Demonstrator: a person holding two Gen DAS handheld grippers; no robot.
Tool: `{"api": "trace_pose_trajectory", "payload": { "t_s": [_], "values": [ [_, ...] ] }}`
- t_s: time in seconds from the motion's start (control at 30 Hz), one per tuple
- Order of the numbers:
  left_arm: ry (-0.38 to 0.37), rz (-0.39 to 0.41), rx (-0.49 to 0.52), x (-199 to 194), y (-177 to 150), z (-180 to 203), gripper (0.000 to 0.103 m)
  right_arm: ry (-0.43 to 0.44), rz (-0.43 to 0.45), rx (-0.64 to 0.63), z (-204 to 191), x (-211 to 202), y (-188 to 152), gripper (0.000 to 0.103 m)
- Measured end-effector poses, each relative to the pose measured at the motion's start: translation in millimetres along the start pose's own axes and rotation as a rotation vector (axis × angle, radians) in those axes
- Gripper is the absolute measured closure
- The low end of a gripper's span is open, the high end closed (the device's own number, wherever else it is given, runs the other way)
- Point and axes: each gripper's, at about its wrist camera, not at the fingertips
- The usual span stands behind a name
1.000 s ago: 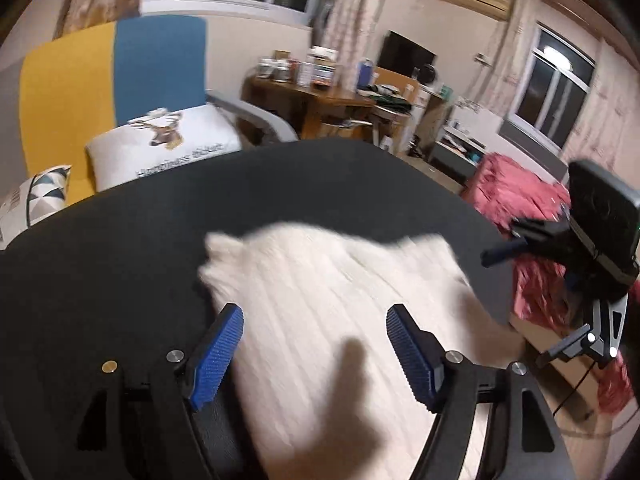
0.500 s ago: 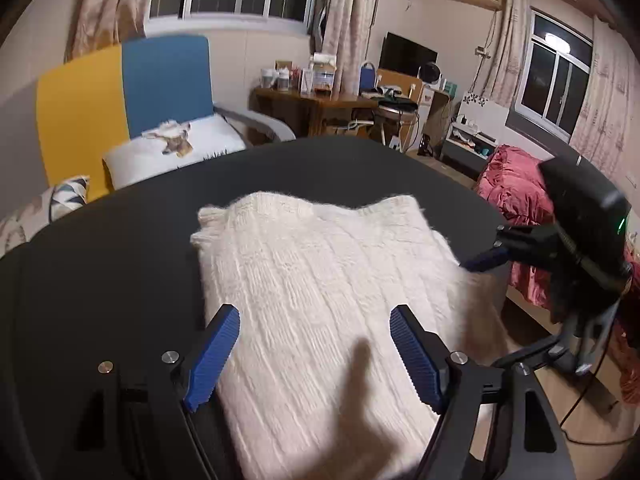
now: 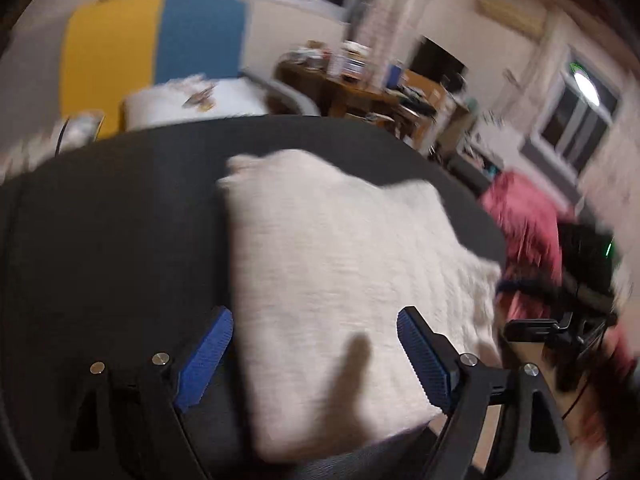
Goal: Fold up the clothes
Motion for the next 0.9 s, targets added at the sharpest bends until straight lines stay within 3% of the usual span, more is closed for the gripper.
{"api": "trace_pose_trajectory", "payload": {
  "t_s": [0.1, 0.23, 0.43, 0.57, 0.9],
  "values": [
    [-0.083, -0.039, -0.16, 5.0, 7.5, -38.2, 0.017, 0.019, 0.052, 0.174, 29.8, -15.6, -6.6, 0.0],
    [-0.146, -0.077, -0.262, 24.1, 13.3, -61.9, 0.017, 0.047, 0.01, 0.334, 49.0, 1.0, -3.0, 0.0],
    [-0.227, -0.114, -0.265, 52.4, 24.9, -59.6, 0.017, 0.155, 0.007, 0.356, 39.3, 19.8, 5.6, 0.0],
    [-0.266, -0.179, -0.264, 70.6, 25.6, -58.5, 0.017, 0.166, 0.01, 0.361, 32.5, 31.5, 9.3, 0.0],
    [-0.336, -0.236, -0.24, 98.0, 39.8, -53.0, 0.017, 0.182, 0.04, 0.365, 32.9, 24.6, -2.3, 0.0]
  ]
}}
Point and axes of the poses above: each gripper's, at about its wrist camera, not at the fingertips, and x roughly the way its jaws point, z to its right, y to its top, and after that the axes turned 1 degree about y, right-handed
